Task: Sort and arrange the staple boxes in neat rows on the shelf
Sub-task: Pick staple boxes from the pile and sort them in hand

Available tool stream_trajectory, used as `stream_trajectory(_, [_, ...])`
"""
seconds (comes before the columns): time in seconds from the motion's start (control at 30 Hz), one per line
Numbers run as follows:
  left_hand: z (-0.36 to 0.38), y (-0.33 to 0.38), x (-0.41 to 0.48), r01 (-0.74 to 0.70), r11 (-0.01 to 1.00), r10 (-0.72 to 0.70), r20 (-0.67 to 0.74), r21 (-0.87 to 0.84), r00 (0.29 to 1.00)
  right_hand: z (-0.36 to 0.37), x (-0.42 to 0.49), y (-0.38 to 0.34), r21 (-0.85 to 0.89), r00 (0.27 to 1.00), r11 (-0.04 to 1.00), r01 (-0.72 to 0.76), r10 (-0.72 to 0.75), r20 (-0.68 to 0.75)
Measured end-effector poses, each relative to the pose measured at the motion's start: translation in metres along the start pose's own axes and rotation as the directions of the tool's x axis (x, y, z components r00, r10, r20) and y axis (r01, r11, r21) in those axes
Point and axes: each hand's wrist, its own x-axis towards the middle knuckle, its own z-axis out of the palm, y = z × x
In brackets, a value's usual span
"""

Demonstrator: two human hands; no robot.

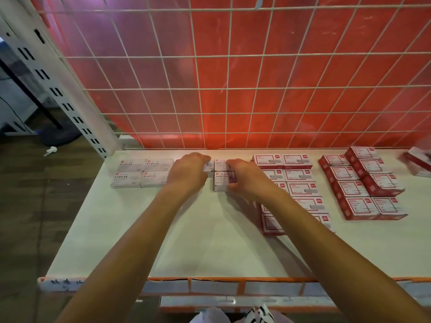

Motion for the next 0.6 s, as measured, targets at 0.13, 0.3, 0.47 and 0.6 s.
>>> stream_trajectory(0.13, [-0.002,0.007,-0.008,0.015,0.999,-0.014,-0.016,0.036,1.0,-0.001,-0.004,-0.002,0.002,0.999,1.0,-0.014,0.014,-0.031])
stream_trajectory(0.3, [-0.008,0.026,-0.019,-0.047,0.997,0.052,-0.094,0.055,0.994,-0.006,-0.014,-0.002,-0.051,0.994,0.999,-0.014,0.008,-0.109])
stream_trajectory(0.47, [-0.009,0.054,-0.03,-0.18,0.982,0.185,-0.126,0.053,0.975,-0.011,-0.036,0.007,-0.119,0.966,0.993,0.009,-0.039,-0.255])
stream_trajectory(0.6, [-0.007,0.085,-0.038,-0.248,0.968,0.251,-0.135,0.038,0.959,-0.023,-0.056,0.026,-0.14,0.95,0.989,-0.051,0.004,-0.313])
